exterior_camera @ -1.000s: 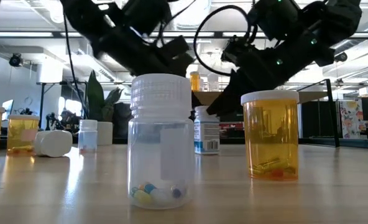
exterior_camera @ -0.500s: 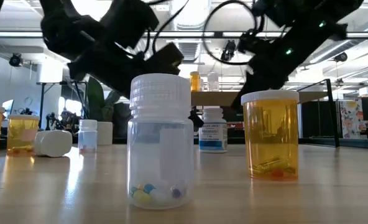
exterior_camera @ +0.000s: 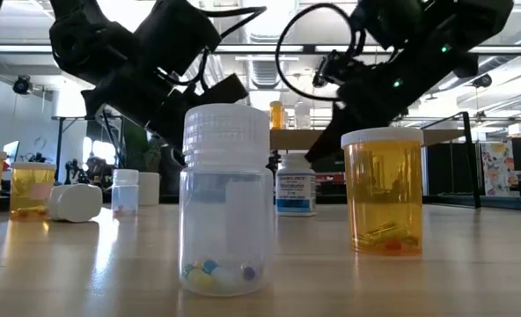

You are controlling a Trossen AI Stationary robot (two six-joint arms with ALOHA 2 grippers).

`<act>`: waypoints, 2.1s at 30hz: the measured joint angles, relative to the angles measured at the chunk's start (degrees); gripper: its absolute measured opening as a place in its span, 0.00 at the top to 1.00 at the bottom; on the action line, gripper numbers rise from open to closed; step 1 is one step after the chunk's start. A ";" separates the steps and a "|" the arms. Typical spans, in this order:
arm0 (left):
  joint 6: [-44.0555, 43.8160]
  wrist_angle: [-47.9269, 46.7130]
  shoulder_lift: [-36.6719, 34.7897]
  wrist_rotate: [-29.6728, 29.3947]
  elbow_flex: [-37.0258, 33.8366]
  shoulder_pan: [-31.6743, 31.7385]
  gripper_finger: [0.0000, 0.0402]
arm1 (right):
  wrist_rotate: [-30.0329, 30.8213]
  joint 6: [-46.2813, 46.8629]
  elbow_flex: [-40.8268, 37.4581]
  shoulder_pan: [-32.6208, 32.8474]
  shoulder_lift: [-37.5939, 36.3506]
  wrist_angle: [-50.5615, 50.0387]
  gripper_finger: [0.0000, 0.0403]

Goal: Pick and place medicine bottles onto shelf by color
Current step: Put the white pill bottle on the shelf aligned with the other white pill bottle

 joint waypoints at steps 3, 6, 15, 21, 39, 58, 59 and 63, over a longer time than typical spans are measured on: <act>-0.32 0.01 0.00 -0.70 -0.21 0.30 1.00 | 1.56 0.26 0.44 -0.64 0.88 1.01 0.27; -0.21 0.50 0.00 -1.31 -0.23 0.42 1.00 | 1.56 1.33 1.03 -1.59 1.16 2.14 0.23; 2.75 4.17 0.00 -2.07 -0.40 0.46 1.00 | -7.39 1.25 1.06 -5.29 5.47 10.84 0.26; 2.77 4.04 0.00 -2.04 -0.47 0.48 1.00 | -7.37 -0.24 1.49 -5.38 6.50 12.28 0.40; 2.51 3.73 0.02 -1.81 -0.80 0.35 1.00 | -4.51 -4.19 4.80 -7.20 -27.50 -26.47 0.60; 2.49 4.42 0.02 -1.76 -0.62 0.40 1.00 | -39.42 -29.59 14.57 -53.46 -29.52 -41.75 0.60; 2.48 4.42 0.02 -1.76 -0.62 0.40 1.00 | -41.00 -30.53 15.14 -54.95 -28.20 -41.64 0.60; 2.42 4.39 0.02 -1.72 -0.62 0.38 1.00 | -45.12 -32.38 17.55 -58.45 -24.00 -41.58 0.59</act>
